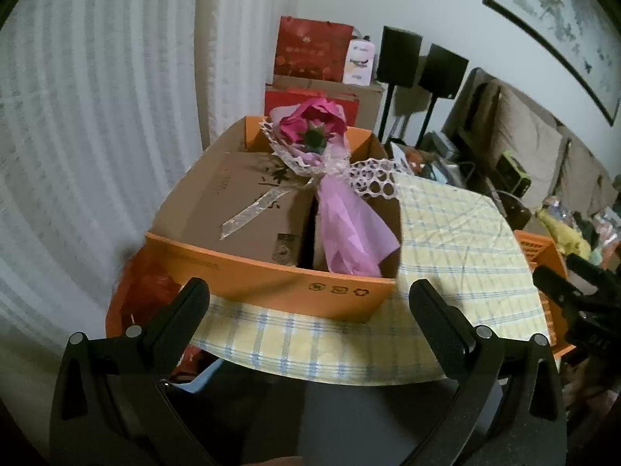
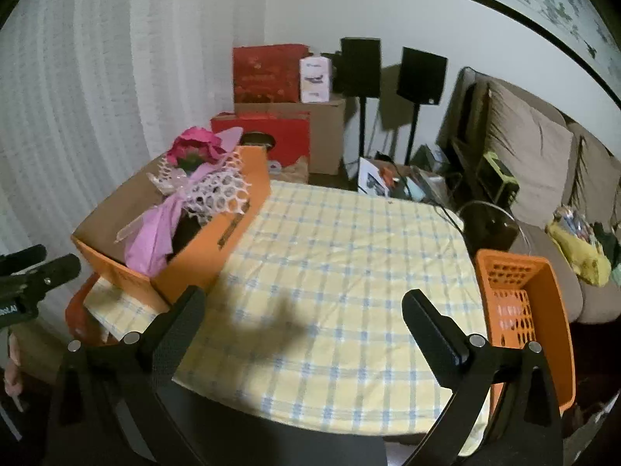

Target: Organize objects

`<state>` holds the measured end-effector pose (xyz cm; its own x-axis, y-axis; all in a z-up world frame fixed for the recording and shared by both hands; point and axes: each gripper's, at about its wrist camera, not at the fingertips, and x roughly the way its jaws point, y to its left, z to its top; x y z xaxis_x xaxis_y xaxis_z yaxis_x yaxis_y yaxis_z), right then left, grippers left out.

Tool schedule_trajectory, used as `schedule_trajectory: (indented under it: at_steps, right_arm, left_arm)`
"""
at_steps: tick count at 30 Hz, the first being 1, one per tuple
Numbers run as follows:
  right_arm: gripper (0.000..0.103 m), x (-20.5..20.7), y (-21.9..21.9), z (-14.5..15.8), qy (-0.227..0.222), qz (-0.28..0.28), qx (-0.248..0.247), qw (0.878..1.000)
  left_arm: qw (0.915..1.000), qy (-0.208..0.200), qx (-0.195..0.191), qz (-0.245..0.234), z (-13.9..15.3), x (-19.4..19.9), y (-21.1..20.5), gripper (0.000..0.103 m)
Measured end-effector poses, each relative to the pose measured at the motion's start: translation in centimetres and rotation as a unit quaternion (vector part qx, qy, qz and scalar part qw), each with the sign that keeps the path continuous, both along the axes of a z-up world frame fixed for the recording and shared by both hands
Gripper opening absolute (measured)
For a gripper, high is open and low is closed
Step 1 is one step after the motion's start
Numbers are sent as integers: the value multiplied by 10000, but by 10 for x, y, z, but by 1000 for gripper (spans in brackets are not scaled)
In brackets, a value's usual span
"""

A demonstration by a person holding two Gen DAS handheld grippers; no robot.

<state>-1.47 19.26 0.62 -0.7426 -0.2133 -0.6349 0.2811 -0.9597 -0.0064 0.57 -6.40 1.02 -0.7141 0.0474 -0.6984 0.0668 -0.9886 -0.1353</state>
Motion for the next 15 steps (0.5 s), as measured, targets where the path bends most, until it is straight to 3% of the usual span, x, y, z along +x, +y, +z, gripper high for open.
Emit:
schedule_trajectory:
  at_steps: [15]
  right_arm:
    - [102,26,33,7,20,-314,-189,9993]
  left_arm:
    - [9997,-1,-199,-144,4,20,27,103]
